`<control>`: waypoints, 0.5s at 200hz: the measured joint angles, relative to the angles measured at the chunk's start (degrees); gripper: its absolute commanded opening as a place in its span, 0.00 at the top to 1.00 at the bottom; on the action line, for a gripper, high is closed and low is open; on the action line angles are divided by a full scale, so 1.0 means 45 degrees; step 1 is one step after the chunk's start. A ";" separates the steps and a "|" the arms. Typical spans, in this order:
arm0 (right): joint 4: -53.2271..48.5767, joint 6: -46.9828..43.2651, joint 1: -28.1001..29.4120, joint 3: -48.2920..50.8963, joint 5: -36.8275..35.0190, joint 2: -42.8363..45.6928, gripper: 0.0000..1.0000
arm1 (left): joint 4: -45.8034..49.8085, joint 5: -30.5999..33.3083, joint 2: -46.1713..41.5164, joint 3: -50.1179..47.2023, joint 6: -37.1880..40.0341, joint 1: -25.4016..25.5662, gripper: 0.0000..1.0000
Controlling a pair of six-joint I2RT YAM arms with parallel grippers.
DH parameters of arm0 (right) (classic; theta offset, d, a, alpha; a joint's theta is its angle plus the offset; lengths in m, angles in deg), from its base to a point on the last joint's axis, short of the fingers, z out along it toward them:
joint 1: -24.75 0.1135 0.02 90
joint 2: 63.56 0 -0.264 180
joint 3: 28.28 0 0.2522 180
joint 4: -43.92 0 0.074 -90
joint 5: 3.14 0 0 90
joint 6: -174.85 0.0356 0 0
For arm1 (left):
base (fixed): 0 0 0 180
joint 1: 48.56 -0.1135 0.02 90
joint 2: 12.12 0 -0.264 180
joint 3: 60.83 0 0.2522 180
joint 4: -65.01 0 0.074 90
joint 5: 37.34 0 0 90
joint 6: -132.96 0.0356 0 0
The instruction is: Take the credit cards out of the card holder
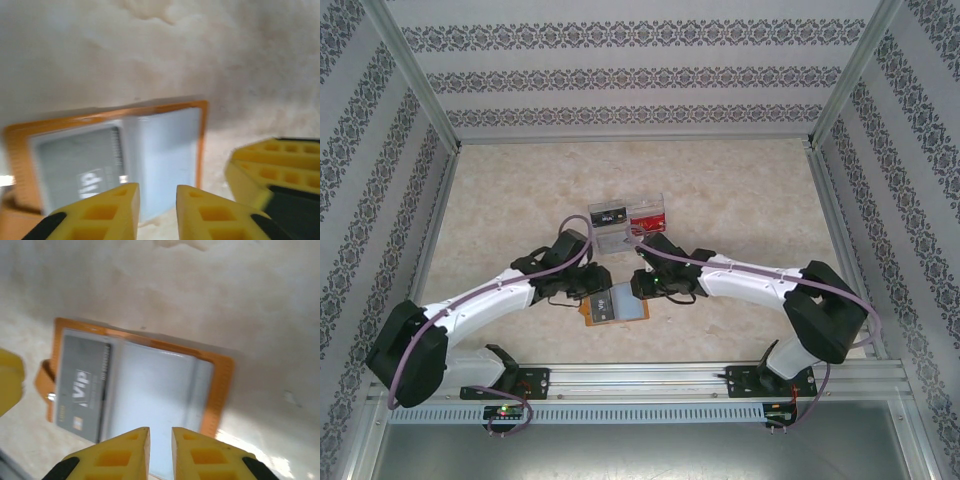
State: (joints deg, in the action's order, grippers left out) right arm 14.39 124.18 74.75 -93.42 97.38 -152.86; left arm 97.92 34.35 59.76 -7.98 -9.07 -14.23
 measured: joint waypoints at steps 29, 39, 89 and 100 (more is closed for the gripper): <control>0.0631 0.0495 0.0029 -0.0301 0.1001 -0.0665 0.81 | 0.0272 0.0083 -0.0107 -0.0733 0.0000 -0.0423 0.81; 0.0782 0.0641 0.0049 -0.0393 0.1282 -0.0894 0.81 | 0.0272 0.0073 -0.0107 -0.0879 0.0000 -0.0418 0.81; 0.1248 0.1234 0.0452 -0.0947 0.2215 -0.2001 0.81 | 0.0189 -0.0029 -0.0034 -0.1511 -0.0010 -0.0418 0.81; 0.1292 0.1292 0.0491 -0.1025 0.2365 -0.2200 0.81 | 0.0126 -0.0107 0.0015 -0.1613 -0.0015 -0.0418 0.81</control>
State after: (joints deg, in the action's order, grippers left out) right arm 20.21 130.00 76.96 -98.03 108.03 -162.76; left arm 98.49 33.87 59.83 -15.24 -9.13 -16.11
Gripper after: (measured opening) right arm 0.191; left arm 0.189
